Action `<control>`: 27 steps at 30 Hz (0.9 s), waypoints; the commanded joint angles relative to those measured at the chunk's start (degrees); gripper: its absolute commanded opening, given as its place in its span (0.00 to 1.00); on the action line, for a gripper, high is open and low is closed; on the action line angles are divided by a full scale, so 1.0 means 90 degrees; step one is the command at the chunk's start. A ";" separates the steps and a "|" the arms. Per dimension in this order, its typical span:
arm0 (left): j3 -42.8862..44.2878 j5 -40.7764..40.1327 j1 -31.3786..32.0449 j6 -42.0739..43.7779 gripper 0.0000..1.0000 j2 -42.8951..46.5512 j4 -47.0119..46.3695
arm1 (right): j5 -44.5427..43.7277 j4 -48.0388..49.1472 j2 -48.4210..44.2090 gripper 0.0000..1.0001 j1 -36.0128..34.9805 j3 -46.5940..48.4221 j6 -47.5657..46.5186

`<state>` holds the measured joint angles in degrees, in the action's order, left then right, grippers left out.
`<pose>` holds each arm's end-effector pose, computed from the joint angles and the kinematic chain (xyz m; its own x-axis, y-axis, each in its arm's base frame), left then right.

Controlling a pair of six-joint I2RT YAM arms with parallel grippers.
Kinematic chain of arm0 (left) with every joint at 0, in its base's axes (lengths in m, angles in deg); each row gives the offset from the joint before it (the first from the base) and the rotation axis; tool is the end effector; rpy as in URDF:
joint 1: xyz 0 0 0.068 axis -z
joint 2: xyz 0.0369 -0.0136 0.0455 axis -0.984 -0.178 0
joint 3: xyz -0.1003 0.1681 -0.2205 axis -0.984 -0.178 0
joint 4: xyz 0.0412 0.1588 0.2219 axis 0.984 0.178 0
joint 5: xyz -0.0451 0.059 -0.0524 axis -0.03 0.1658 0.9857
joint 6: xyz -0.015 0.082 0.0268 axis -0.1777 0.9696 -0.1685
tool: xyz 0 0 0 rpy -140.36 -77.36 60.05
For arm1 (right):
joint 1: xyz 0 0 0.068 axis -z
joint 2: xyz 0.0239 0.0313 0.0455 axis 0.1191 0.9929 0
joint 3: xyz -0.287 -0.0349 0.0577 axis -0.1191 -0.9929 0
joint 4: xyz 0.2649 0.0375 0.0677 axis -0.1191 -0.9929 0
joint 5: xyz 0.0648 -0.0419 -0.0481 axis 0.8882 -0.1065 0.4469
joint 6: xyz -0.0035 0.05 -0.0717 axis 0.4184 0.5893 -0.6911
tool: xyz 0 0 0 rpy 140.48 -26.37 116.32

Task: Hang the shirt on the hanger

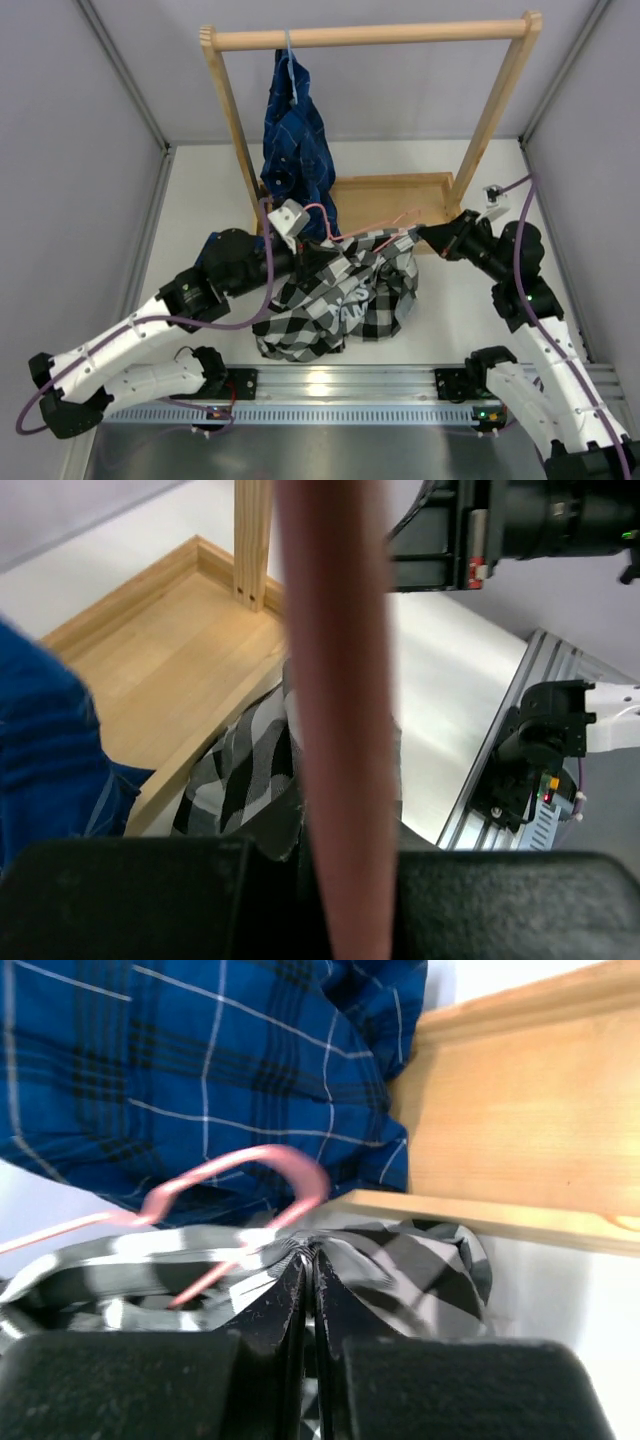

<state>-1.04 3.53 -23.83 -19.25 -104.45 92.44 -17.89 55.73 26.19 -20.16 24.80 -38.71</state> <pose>0.1392 -0.2145 0.4086 -0.2451 0.0185 -0.9693 0.8302 0.5203 -0.2000 0.1861 0.0733 0.3275 -0.4668 0.4703 -0.7490 -0.3567 0.6749 0.6460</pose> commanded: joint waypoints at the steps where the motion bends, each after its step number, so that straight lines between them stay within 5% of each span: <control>1: -0.0769 0.0072 0.0007 -0.0188 0.00 0.0883 -0.0938 | 0.0732 0.0098 0.0321 0.00 0.0784 0.0287 -0.0143; 7: -0.1240 0.0237 0.0007 -0.0374 0.00 0.1519 -0.0987 | 0.1172 0.0487 0.0585 0.00 0.0982 0.0356 -0.0231; 17: -0.1289 0.0775 0.0007 -0.0345 0.00 0.1100 -0.0479 | 0.1408 0.0412 0.0926 0.00 0.1041 0.1019 -0.0717; 27: -0.0402 -0.0191 0.0183 -0.0159 0.00 0.0417 0.0263 | 0.1770 0.0020 0.1015 0.00 0.0797 0.1430 -0.1041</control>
<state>-8.03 4.58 -23.33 -21.40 -98.33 89.05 -3.91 53.72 37.29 -12.36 34.77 -46.69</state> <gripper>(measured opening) 0.125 0.004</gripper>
